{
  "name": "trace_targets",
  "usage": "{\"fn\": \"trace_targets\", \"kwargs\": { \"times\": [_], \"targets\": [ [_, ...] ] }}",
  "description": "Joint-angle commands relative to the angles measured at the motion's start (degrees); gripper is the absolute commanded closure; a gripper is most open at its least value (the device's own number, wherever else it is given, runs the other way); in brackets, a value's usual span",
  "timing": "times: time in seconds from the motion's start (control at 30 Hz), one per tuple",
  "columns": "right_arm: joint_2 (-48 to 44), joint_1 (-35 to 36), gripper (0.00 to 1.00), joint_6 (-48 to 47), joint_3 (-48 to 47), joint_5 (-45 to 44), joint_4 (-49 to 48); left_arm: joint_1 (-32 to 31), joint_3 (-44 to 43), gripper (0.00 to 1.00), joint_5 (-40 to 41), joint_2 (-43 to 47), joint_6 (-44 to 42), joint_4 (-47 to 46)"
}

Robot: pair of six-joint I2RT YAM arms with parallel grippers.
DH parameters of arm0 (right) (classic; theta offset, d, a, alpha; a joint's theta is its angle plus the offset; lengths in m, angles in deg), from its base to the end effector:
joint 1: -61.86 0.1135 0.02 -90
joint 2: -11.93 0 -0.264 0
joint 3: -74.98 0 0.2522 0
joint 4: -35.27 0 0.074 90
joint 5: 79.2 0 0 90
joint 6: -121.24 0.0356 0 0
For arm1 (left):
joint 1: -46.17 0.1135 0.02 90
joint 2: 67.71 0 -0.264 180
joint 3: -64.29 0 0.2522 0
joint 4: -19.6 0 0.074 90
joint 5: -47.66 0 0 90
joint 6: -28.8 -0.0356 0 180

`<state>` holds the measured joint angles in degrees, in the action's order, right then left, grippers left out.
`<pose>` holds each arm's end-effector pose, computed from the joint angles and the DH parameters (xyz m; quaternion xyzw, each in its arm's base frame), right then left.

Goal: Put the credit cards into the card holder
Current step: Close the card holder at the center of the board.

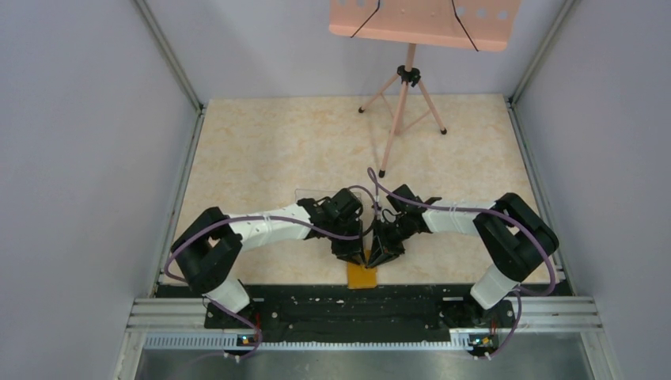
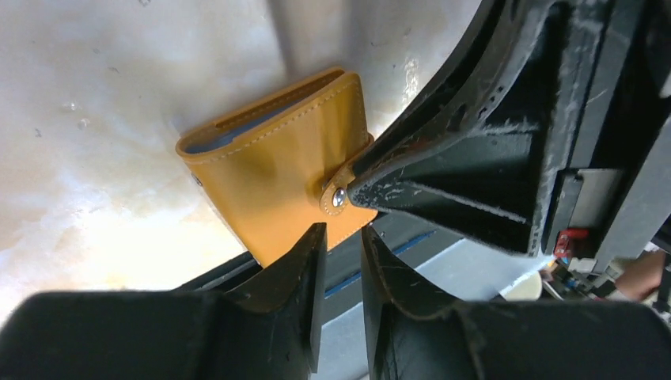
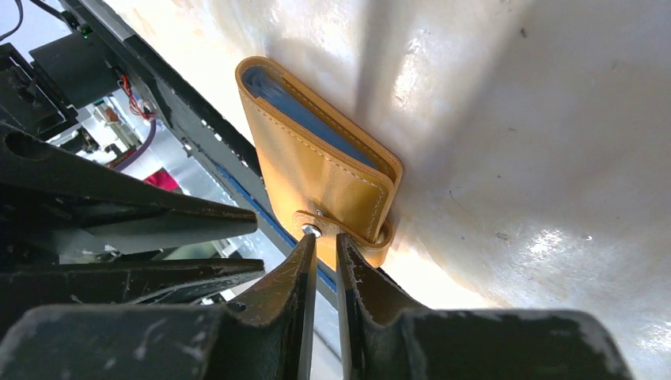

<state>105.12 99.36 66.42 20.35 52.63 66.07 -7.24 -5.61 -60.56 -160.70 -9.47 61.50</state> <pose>0.1976 0.1816 0.1258 0.0825 -0.9175 -0.3821 0.0733 0.1767 -0.2566 0.1805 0.0484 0.9634 -0.2637 0.0072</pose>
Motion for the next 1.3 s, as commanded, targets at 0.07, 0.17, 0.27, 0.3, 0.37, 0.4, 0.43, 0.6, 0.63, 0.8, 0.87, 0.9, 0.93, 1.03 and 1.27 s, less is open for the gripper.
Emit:
{"fn": "trace_targets", "kwargs": {
  "times": [0.07, 0.17, 0.27, 0.3, 0.37, 0.4, 0.43, 0.6, 0.63, 0.8, 0.87, 0.9, 0.93, 1.03, 1.27],
  "targets": [
    [1.18, 0.74, 0.86, -0.52, 0.14, -1.47, -0.84, 2.21, 7.8, 0.71, -5.54, 4.54, 6.03, -11.68],
    [1.22, 0.77, 0.86, -0.7, 0.17, -1.74, -0.45, 2.84, 9.72, 0.71, -6.73, 4.42, 7.22, -14.21],
    [1.12, 0.74, 0.87, -0.82, 0.17, -1.77, -0.35, 3.21, 10.49, 0.71, -8.04, 3.31, 7.86, -16.27],
    [1.17, 0.74, 0.87, -0.86, 0.12, -1.75, -0.3, 3.22, 10.37, 0.71, -8.01, 2.78, 7.86, -16.29],
    [1.07, 0.74, 0.88, -0.98, 0.16, -1.96, -0.17, 3.23, 10.25, 0.71, -7.64, 1.89, 7.87, -16.4],
    [1.05, 0.74, 0.88, -1.03, 0.09, -1.99, -0.02, 3.3, 10.17, 0.72, -7.55, 1.38, 7.87, -16.41],
    [0.97, 0.75, 0.89, -1.06, 0.08, -2.01, 0.13, 3.3, 10.12, 0.72, -7.56, 1.03, 7.93, -16.4],
    [0.94, 0.74, 0.9, -1.07, -0.06, -2.16, 0.28, 3.31, 9.61, 0.76, -8.15, -0.46, 7.89, -16.42],
    [0.94, 0.72, 0.9, -1.01, -0.01, -2.12, 0.28, 3.31, 9.32, 0.77, -8.15, -0.74, 7.8, -16.14],
    [1.15, 0.74, 0.9, -1.02, -0.19, -2.1, 0.28, 3.31, 8.39, 0.82, -7.83, -1.24, 7.22, -14.91],
    [1.14, 0.8, 0.9, -1.02, -0.18, -2.05, 0.28, 3.31, 8.19, 0.87, -7.66, -1.19, 6.98, -14.37],
    [1.11, 0.74, 0.9, -1.0, -0.21, -2.06, 0.28, 3.24, 7.9, 0.91, -7.24, -1.09, 6.68, -13.77],
    [1.1, 0.74, 0.9, -1.01, -0.19, -2.06, 0.28, 3.28, 7.46, 0.95, -6.86, -0.99, 6.41, -12.94],
    [0.75, 0.79, 0.89, -1.13, -0.25, -2.03, 0.27, 3.18, 5.65, 1.0, -5.5, -1.08, 4.62, -9.61],
    [0.04, 0.91, 0.87, -1.44, -0.62, -1.76, 0.19, 2.69, 1.34, 1.0, -3.81, -1.64, 1.57, -4.99]
  ]
}}
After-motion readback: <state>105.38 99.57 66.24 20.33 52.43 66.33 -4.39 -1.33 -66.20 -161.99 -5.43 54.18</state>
